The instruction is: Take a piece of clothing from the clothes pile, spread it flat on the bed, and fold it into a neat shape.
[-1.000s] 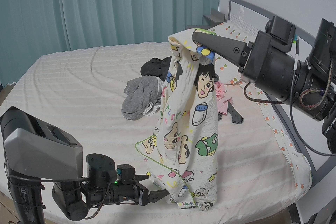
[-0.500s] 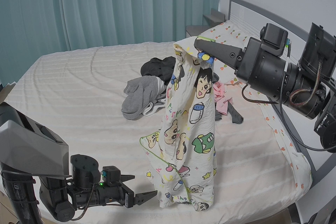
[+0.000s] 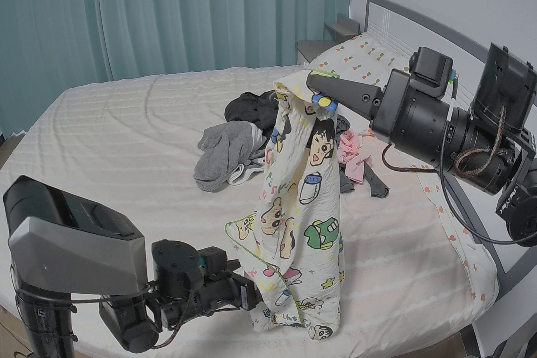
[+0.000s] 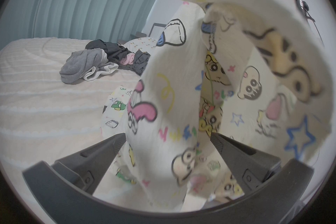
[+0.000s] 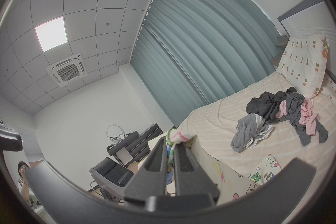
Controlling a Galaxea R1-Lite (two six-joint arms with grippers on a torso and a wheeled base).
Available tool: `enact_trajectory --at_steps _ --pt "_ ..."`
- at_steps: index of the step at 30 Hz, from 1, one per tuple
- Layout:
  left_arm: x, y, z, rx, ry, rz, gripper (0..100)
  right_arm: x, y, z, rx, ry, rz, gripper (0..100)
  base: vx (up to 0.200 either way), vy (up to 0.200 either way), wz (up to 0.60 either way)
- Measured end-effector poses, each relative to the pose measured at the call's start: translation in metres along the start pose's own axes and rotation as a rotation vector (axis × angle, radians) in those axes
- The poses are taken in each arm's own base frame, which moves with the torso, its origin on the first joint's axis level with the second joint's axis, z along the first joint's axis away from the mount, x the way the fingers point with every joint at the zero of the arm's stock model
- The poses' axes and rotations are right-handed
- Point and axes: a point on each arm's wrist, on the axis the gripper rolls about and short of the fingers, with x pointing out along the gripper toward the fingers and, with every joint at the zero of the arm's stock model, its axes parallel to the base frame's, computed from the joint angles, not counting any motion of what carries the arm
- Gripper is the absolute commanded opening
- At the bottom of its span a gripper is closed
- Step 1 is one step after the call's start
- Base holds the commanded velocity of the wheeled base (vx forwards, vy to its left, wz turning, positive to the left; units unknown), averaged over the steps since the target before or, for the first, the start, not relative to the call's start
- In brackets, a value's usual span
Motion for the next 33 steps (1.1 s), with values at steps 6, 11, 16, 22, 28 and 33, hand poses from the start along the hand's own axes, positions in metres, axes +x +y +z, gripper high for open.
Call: enact_trajectory --at_steps 6,11,16,22,28,33 --pt "0.025 -0.003 -0.002 -0.012 -0.083 0.114 100 -0.001 -0.001 -0.001 0.003 0.002 -0.001 0 0.0 0.0 0.0" --pt "0.03 0.0 -0.014 -0.011 -0.057 0.151 0 -0.002 -0.003 -0.001 0.002 -0.002 -0.008 0 0.0 0.0 0.0" --pt "0.026 0.005 -0.029 -0.008 0.006 0.178 0 -0.005 -0.008 -0.002 0.004 0.003 -0.027 0 0.0 0.0 0.0" --pt "0.024 0.012 -0.036 -0.013 0.037 0.201 0 -0.009 -0.014 -0.001 0.002 -0.002 -0.05 0 0.0 0.0 0.0" --pt "0.009 0.016 -0.042 -0.017 0.089 0.226 0 -0.018 -0.022 0.0 0.003 -0.004 -0.086 0 0.0 0.0 0.0" --pt "-0.005 0.019 -0.034 -0.038 0.082 0.242 0 -0.029 -0.032 -0.007 0.011 0.016 -0.133 0 0.0 0.0 0.0"
